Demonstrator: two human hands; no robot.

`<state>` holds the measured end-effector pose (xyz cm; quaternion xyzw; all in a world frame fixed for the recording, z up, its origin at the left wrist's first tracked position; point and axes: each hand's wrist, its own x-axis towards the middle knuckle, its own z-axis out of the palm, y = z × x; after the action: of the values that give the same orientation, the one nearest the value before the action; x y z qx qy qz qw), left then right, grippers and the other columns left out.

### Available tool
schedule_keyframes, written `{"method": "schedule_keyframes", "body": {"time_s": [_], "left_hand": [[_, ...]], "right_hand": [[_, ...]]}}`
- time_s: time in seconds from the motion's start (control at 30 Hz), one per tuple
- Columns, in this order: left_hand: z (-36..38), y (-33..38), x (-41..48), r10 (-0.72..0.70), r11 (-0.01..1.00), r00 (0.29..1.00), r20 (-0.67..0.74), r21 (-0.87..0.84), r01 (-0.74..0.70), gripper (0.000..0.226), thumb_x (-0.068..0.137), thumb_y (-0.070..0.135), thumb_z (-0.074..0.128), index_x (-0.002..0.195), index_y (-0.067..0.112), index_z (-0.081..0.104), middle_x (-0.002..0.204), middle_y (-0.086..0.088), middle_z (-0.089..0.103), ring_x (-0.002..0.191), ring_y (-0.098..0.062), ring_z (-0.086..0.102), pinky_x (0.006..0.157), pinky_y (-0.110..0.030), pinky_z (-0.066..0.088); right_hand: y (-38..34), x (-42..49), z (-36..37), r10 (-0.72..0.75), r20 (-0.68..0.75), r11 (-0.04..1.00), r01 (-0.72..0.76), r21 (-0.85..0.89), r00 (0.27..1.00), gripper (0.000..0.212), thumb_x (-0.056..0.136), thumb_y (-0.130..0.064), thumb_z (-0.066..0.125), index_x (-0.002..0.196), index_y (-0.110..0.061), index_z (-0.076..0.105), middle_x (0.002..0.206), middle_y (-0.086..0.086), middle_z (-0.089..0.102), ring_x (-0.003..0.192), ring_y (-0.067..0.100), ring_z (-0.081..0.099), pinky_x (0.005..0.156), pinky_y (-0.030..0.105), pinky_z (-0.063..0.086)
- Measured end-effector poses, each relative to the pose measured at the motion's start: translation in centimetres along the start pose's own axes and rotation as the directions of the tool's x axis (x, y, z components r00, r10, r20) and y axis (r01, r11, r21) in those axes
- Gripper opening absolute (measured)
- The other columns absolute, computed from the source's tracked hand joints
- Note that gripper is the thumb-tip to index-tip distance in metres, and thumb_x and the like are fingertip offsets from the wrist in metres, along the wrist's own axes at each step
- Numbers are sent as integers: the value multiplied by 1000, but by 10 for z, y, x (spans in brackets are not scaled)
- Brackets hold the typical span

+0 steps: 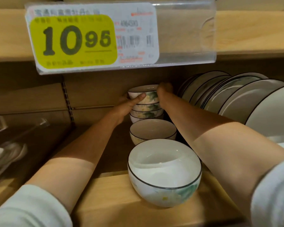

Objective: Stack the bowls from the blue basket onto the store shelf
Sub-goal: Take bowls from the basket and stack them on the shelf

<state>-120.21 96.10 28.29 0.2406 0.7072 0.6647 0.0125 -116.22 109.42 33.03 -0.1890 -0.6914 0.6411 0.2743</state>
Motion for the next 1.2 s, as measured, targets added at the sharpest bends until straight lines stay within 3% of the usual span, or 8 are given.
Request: {"method": "schedule_keyframes", "body": {"time_s": [0.27,0.37,0.63,0.8,0.97,1.07,1.13,1.2], "left_hand": [[1,-5,6,-4,1000,1000,-8,-5,4,28,81,40,74,98,38,52,89,24,58,64,18,57,46,-2,43],[0,-8,8,-4,1000,1000,5,1,4,30,82,40,72,103,38,51,91,24,57,64,18,58,46,-2,43],[-2,-14,12,-29,998,999,13,59,29,43,82,45,71,118,28,55,95,19,61,79,10,58,50,-4,45],[-2,-18,14,-32,999,999,14,29,32,38,82,43,72,114,29,57,98,16,65,74,11,65,53,-7,49],[1,-21,15,-49,998,998,26,-34,49,50,83,41,71,126,20,55,114,1,68,99,-11,68,72,-24,56],[3,-17,18,-83,996,996,45,-35,85,56,84,53,63,128,19,54,119,-4,67,108,-19,65,87,-35,54],[7,-15,20,-117,992,992,40,-43,119,65,86,61,55,134,19,51,123,-7,66,110,-23,65,93,-40,52],[12,-14,24,-169,981,986,-6,-99,167,68,87,63,52,138,20,45,124,-12,64,109,-29,65,96,-48,51]], "right_hand": [[12,10,2,57,16,998,-57,39,998,38,103,-15,31,133,1,48,130,20,53,116,34,54,84,33,44],[11,8,3,62,22,997,-63,35,998,38,103,-14,32,135,1,46,133,20,52,118,34,53,94,37,45],[11,4,4,56,45,998,-57,11,997,40,102,-15,34,137,0,46,135,19,51,119,34,52,98,39,45],[10,1,5,57,53,998,-57,-20,997,39,102,-16,34,136,-1,46,135,19,50,119,34,52,100,39,45],[11,0,4,85,63,996,-86,17,994,40,103,-17,33,137,-1,44,138,20,48,123,34,50,101,39,43],[11,2,0,70,139,997,-71,6,988,42,103,-13,30,142,1,37,147,19,40,119,25,48,94,33,38],[13,3,-4,126,108,990,-119,-70,986,42,104,-11,26,144,3,32,148,21,36,116,21,42,90,29,32],[11,-2,-9,151,63,977,-140,-159,987,39,105,-10,23,140,3,34,121,29,44,128,28,37,103,29,27]]}}
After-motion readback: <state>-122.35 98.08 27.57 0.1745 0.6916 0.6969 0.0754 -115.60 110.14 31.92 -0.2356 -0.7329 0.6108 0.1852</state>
